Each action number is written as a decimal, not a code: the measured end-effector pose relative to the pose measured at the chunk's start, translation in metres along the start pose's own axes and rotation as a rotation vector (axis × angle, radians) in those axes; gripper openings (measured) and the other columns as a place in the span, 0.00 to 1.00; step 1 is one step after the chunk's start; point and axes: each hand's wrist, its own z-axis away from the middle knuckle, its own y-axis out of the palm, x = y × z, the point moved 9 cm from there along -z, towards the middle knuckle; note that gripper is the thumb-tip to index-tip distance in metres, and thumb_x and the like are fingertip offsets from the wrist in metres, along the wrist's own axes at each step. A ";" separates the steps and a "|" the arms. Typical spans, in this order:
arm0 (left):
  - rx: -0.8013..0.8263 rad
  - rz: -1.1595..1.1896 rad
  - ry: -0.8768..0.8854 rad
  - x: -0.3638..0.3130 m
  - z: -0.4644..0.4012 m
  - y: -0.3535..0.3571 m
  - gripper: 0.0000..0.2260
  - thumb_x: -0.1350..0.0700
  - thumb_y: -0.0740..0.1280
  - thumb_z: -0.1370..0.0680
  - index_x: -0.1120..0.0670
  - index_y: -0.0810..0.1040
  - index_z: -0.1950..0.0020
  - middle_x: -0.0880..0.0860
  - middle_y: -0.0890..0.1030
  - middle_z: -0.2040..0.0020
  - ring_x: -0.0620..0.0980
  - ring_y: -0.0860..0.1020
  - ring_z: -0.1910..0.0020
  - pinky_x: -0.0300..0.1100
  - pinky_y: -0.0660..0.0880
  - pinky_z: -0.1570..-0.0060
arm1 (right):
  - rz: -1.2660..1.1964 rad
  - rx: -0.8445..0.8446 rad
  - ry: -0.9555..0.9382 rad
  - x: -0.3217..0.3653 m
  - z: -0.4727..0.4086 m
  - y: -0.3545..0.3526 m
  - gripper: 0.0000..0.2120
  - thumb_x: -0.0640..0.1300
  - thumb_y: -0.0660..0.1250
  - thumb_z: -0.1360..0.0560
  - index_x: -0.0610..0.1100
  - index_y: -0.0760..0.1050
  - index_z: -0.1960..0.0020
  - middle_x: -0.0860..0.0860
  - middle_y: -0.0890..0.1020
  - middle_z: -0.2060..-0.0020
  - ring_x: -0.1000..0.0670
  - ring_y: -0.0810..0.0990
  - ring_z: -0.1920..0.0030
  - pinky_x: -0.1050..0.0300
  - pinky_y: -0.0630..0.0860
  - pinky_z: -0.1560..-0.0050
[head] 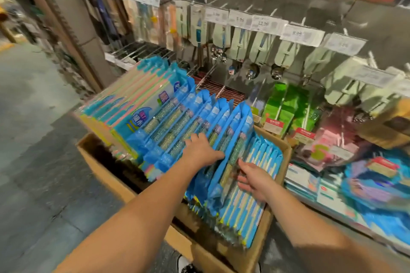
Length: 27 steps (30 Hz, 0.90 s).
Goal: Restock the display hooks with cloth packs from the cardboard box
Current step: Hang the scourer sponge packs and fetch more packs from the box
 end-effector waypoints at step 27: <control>0.210 0.979 0.177 -0.086 0.167 0.053 0.34 0.54 0.73 0.41 0.51 0.73 0.34 0.62 0.80 0.53 0.57 0.79 0.60 0.53 0.77 0.58 | -0.424 0.034 -0.377 -0.024 0.172 -0.116 0.55 0.64 0.81 0.45 0.49 0.61 0.25 0.52 0.74 0.31 0.49 0.73 0.32 0.43 0.66 0.27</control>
